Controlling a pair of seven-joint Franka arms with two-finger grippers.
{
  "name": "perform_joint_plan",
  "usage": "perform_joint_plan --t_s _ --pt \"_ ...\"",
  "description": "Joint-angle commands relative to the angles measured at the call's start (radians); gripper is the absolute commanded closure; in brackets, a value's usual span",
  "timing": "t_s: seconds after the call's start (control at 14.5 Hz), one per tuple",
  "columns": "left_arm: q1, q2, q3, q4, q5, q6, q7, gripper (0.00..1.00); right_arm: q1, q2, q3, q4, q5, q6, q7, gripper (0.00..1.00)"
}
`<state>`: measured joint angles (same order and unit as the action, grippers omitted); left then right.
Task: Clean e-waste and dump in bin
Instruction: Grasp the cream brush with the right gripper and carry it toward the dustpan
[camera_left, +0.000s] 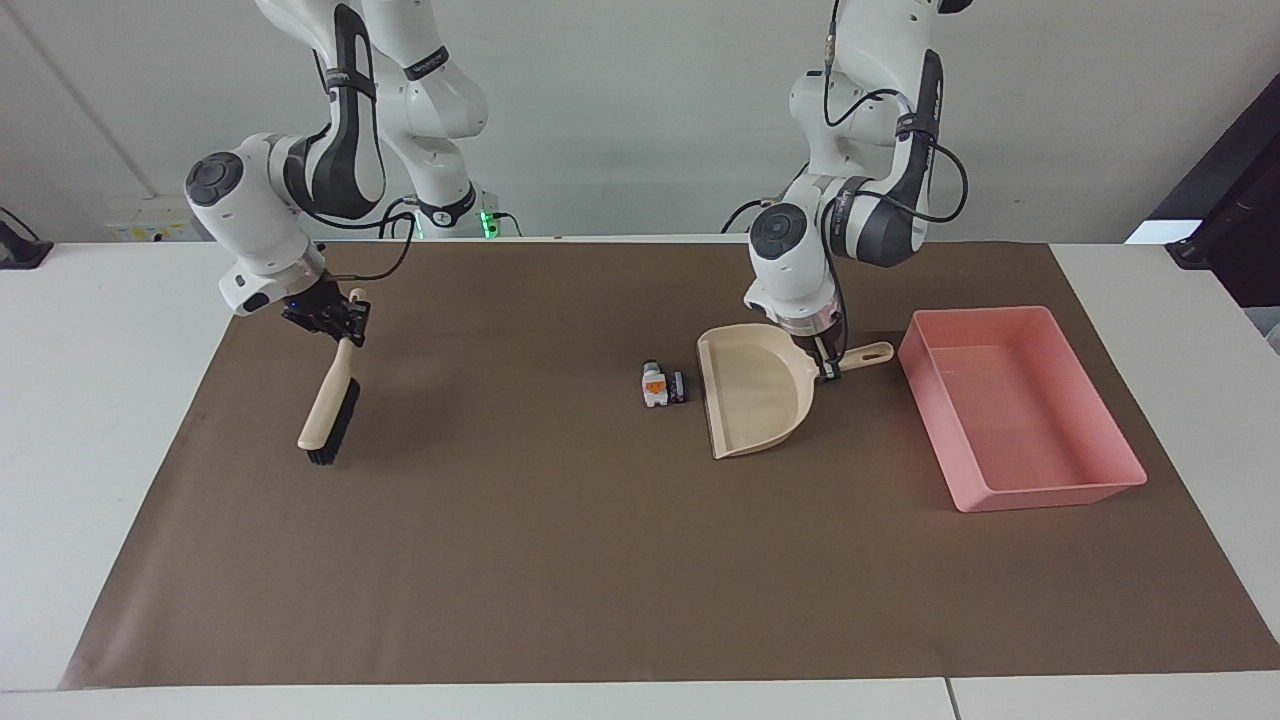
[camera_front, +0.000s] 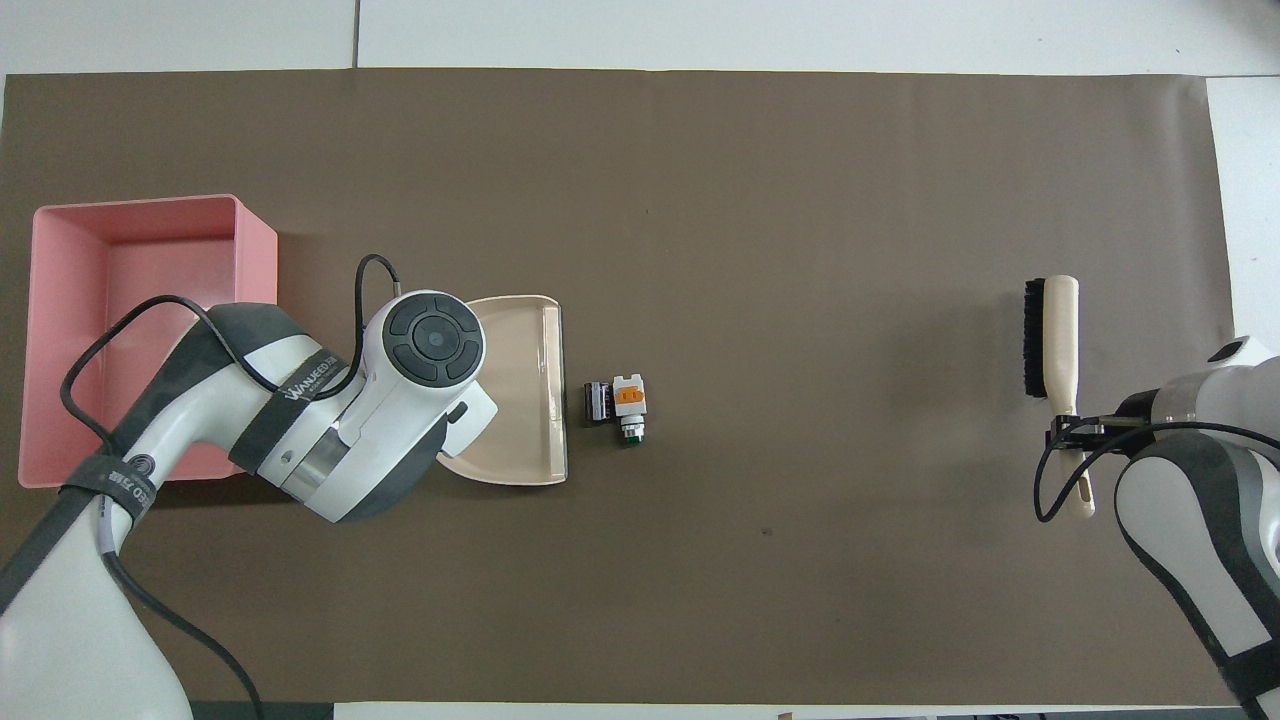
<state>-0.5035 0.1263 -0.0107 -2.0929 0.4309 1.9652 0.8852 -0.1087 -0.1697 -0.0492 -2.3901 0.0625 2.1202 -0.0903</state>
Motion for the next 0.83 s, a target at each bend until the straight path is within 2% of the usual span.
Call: perform_joint_plan --t_s 0.0,0.21,0.34,0.48,0.76 --pt "-0.030 -0.025 0.012 -0.029 0.020 -0.015 0.011 1.00 0.094 0.025 0.012 0.097 0.002 -0.110 0.088 1.00" --pt "-0.033 -0.039 0.012 -0.050 0.022 -0.012 0.011 1.00 0.251 0.021 0.012 0.094 0.000 -0.155 0.145 1.00" --pt "-0.035 -0.039 0.012 -0.050 0.022 -0.009 0.011 1.00 0.367 0.036 0.012 0.091 0.000 -0.114 0.178 1.00" --pt "-0.035 -0.039 0.012 -0.050 0.022 -0.005 0.011 1.00 0.479 0.090 0.012 0.106 0.000 -0.051 0.231 1.00" --pt "-0.035 -0.039 0.012 -0.050 0.022 -0.003 0.011 1.00 0.644 0.159 0.015 0.169 0.011 0.000 0.486 1.00"
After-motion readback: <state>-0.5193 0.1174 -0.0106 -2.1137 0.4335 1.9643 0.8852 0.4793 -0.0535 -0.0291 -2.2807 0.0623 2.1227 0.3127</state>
